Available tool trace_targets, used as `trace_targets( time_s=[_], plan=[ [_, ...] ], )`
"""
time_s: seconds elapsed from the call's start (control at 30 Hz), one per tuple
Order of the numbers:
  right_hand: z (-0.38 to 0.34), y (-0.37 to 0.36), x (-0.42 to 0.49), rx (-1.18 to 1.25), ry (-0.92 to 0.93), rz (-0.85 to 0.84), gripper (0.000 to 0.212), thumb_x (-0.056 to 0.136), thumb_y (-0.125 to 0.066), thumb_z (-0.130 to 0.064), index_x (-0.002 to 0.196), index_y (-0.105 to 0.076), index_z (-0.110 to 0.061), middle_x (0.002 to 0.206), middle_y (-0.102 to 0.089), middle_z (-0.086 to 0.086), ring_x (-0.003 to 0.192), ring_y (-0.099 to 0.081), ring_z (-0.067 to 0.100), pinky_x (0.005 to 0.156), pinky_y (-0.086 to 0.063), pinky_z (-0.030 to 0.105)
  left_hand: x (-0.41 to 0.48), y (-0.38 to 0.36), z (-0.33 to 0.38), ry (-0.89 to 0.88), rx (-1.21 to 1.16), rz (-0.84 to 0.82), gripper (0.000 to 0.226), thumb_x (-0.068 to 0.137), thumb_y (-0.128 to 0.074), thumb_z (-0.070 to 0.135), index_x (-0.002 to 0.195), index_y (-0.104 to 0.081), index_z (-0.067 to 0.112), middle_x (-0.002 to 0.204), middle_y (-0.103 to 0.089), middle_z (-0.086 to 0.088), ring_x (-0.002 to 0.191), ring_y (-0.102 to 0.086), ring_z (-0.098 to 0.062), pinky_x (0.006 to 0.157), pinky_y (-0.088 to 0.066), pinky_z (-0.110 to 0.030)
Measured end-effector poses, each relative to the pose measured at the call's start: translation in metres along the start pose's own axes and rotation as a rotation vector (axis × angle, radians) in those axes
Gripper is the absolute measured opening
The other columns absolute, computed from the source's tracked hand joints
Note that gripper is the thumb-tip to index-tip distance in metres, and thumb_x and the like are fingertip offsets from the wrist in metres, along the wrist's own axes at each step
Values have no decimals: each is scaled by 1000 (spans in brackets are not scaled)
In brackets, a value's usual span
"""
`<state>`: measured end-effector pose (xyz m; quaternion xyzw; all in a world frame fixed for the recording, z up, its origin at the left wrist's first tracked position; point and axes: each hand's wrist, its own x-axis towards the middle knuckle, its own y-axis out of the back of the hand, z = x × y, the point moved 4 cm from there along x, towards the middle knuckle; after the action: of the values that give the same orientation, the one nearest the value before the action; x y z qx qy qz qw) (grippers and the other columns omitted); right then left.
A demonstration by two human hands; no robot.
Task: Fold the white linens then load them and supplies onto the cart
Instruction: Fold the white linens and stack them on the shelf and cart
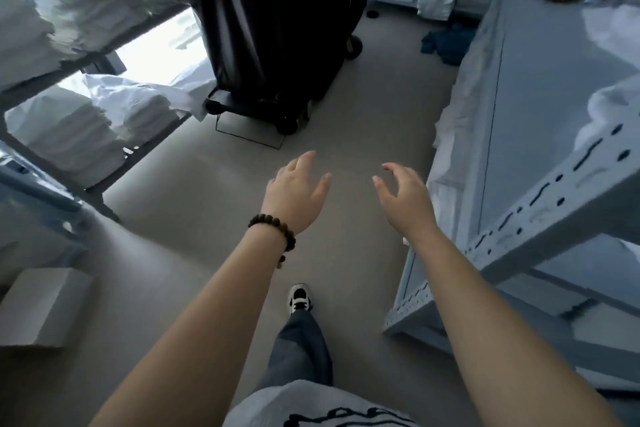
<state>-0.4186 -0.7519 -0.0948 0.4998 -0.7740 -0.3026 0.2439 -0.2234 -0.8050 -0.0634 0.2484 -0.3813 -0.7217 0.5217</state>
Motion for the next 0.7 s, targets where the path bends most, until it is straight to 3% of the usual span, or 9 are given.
trace_targets(
  time_s=[0.37,0.7],
  plan=[
    [-30,-5,214,-64,-143,146,41,96,-51,-34,131,-53,-13,131,-54,8,121,-49,24,102,-40,39,255,19,-9,-155,-55,-120,55,98,-42,42,147,-29,20,147,-40,0,134,-35,-20,111,-30,-42],
    [28,11,332,-38,-296,297,38,96,-50,-37,128,-55,-17,128,-56,3,120,-49,21,99,-41,37,416,-27,32,-295,-54,-234,56,98,-42,43,147,-29,21,145,-41,0,132,-39,-20,109,-32,-46]
  ],
)
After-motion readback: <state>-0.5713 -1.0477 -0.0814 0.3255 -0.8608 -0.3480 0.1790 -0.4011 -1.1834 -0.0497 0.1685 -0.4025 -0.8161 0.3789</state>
